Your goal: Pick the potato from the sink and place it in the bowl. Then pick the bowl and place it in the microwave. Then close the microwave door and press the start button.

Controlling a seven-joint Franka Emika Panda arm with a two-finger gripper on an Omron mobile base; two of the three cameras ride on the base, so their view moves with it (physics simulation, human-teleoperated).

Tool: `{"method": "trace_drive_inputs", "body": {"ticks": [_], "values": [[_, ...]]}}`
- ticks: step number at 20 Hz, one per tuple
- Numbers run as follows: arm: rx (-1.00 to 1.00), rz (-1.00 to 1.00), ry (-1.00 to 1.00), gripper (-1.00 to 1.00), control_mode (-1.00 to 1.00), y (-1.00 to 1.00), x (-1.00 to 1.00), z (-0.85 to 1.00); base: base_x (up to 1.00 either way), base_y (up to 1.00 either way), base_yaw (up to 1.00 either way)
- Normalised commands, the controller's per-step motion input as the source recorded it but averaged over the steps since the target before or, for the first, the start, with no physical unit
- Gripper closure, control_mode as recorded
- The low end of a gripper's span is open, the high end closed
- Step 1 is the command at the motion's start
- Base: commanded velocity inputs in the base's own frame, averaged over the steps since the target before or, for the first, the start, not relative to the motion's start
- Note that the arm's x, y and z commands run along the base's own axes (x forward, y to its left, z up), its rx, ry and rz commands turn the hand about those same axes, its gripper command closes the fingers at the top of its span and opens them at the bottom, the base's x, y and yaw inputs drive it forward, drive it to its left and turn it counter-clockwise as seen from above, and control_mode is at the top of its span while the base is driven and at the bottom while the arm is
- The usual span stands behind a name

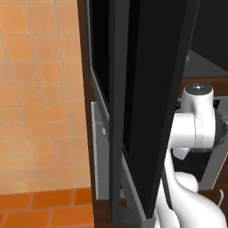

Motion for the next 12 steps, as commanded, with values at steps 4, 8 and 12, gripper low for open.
{"method": "trace_drive_inputs", "body": {"ticks": [4,8,12], "values": [[0.0,0.0,0.0,1.0,1.0,0.0,0.0,0.0,-0.06,0.0,-0.2],[0.0,0.0,0.0,1.0,1.0,0.0,0.0,0.0,0.0,0.0,-0.04],[0.0,0.0,-0.01,1.0,-1.0,0.0,-0.06,0.01,0.0,0.0,0.0]]}}
